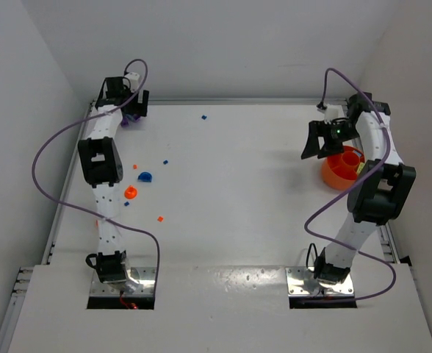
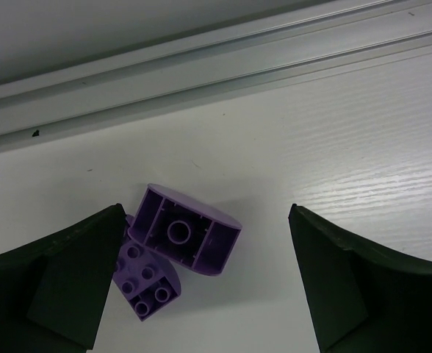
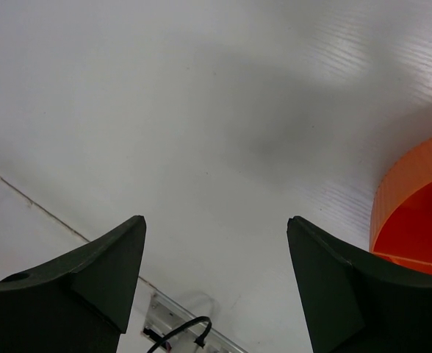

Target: Sort the legos into containers by color

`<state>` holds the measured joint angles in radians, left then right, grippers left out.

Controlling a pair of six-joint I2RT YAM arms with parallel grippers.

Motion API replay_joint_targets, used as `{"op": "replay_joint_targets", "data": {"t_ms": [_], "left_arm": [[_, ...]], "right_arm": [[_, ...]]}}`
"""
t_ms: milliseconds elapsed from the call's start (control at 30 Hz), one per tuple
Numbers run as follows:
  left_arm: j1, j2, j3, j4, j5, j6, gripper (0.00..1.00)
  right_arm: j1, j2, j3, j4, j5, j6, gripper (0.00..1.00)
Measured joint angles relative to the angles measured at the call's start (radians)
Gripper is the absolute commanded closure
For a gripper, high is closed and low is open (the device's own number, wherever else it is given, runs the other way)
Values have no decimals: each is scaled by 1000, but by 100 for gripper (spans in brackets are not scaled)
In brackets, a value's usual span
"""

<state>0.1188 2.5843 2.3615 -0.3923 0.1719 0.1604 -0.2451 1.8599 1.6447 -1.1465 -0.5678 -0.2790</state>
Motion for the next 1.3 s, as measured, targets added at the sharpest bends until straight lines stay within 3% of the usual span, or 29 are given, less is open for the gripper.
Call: {"op": "replay_joint_targets", "data": {"t_ms": [300,500,967,1033,1167,1300], "left_arm": [[-2,71,18,45,-44,-1,0],[-3,73,-10,58,-43,11,17],[-66,-298,-546,34,115,74,43],[-84,-377,-634,39,151,81,40],[-109,-548,-797,32,183,71,23],[-114,-598,-753,22,130,24,18]], "right_arm": [[13,2,0,1,24,0,24],[25,6,0,1,32,0,25],[31,15,20,-10,5,2,27],[35,8,20,-19,-10,-7,27],[43,-22,18,-47,-18,-30,27],[46,-69,6,-60,-29,-43,27]]}}
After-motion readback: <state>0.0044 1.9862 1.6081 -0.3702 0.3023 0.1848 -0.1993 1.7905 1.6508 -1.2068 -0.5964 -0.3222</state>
